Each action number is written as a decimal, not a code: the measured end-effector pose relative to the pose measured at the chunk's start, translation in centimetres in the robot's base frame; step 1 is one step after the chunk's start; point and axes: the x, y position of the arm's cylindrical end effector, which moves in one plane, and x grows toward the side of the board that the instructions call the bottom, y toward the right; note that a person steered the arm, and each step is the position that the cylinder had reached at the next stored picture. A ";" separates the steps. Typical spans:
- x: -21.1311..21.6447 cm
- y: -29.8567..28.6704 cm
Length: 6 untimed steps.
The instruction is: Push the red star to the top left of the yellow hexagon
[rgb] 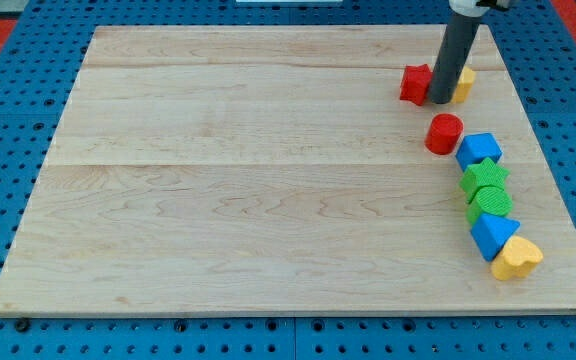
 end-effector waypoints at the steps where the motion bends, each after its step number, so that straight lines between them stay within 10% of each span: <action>1: 3.1 -0.8; 6: -2.5 -2.5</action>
